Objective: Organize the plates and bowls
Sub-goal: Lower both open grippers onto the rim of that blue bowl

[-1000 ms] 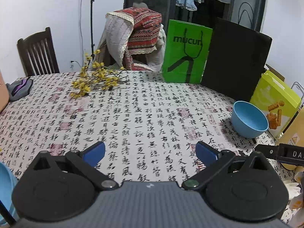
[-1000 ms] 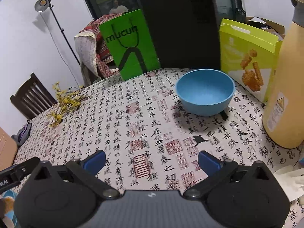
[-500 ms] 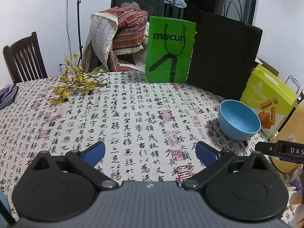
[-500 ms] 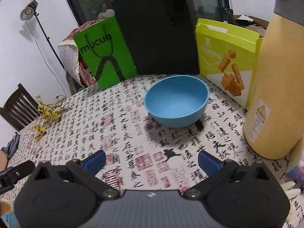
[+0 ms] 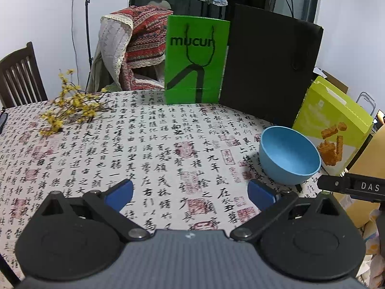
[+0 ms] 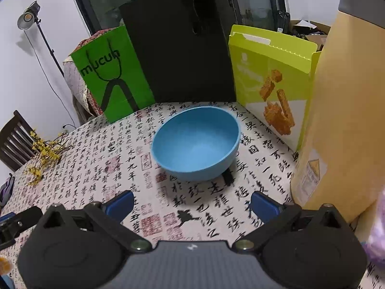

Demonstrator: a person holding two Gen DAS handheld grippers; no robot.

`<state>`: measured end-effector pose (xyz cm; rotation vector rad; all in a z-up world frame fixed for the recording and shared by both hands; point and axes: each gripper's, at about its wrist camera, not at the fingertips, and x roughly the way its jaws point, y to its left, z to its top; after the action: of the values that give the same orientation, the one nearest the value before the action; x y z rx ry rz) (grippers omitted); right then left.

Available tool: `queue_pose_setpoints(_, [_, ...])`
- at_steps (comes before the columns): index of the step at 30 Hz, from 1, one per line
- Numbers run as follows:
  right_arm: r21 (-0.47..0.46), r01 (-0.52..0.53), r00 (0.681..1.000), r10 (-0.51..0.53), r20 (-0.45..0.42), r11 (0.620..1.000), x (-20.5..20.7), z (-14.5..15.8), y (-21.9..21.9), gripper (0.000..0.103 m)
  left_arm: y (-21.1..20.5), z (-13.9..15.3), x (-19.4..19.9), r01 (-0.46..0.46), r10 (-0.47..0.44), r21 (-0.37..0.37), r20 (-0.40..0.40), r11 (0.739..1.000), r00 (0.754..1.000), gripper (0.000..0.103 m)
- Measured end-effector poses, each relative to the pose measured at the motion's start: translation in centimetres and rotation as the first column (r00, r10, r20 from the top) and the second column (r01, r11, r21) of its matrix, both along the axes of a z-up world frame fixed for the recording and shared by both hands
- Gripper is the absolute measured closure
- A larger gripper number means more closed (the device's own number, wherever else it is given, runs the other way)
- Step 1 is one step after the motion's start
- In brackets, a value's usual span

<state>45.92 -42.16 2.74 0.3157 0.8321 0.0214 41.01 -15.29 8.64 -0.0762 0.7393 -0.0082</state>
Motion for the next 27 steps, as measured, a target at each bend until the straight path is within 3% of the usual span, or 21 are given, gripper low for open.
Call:
queue_pose_setpoints(15, [-0.013, 0.011, 1.000, -0.011, 0.015, 1.000, 3.8, -0.7, -2.9, 0.000, -4.4, -1.3, 4.1, 0.044, -0.044, -0.006, -0.013, 0.999, 0.999, 0.000])
queue_pose_setpoints(27, [-0.002, -0.019, 1.000, 0.019, 0.011, 1.000, 6.2, -1.5, -2.7, 0.000, -6.3, -2.5, 6.5, 0.050, -0.050, -0.017, -0.026, 0.999, 0.998, 0.000])
